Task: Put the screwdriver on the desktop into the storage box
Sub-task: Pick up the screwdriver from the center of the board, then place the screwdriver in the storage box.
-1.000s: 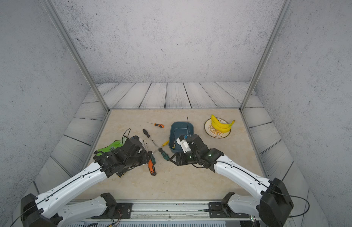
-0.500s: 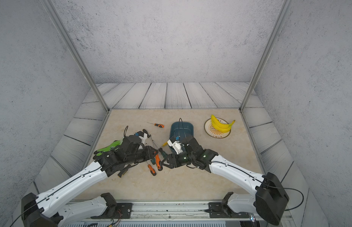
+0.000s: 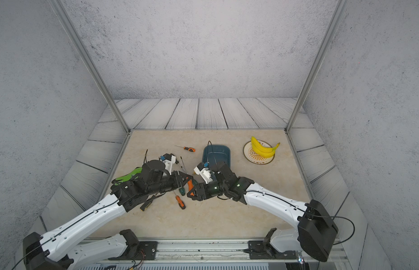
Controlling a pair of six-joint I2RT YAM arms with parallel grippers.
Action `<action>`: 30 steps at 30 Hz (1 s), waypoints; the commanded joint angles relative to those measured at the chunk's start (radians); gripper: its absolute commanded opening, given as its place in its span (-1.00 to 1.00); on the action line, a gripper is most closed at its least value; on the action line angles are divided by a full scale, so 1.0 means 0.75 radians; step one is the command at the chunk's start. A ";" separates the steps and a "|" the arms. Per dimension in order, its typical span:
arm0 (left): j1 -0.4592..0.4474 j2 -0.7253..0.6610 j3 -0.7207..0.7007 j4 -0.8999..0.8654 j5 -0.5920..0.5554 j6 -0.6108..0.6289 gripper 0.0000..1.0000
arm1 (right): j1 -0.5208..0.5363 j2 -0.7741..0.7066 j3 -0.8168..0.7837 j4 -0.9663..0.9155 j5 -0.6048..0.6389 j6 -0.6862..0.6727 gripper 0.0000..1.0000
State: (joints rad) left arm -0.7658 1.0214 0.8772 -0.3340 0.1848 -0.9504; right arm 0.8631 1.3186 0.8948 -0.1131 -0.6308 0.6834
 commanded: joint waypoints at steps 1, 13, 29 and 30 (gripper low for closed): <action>0.001 -0.020 -0.019 0.053 0.021 -0.007 -1.00 | 0.008 0.015 0.036 0.023 -0.012 0.015 -0.03; 0.001 -0.032 -0.011 -0.031 -0.032 0.034 -0.10 | 0.006 0.029 0.084 -0.142 0.138 -0.032 -0.61; 0.015 -0.430 -0.105 -0.432 -0.272 0.077 0.94 | -0.296 0.189 0.306 -0.566 0.398 -0.056 -0.65; 0.015 -0.454 -0.129 -0.438 -0.273 0.062 0.94 | -0.324 0.221 0.330 -0.584 0.390 -0.059 -0.65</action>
State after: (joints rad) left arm -0.7593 0.7147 0.8238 -0.5842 0.0048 -0.8909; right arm 0.6647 1.4399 1.0916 -0.4805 -0.3656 0.6537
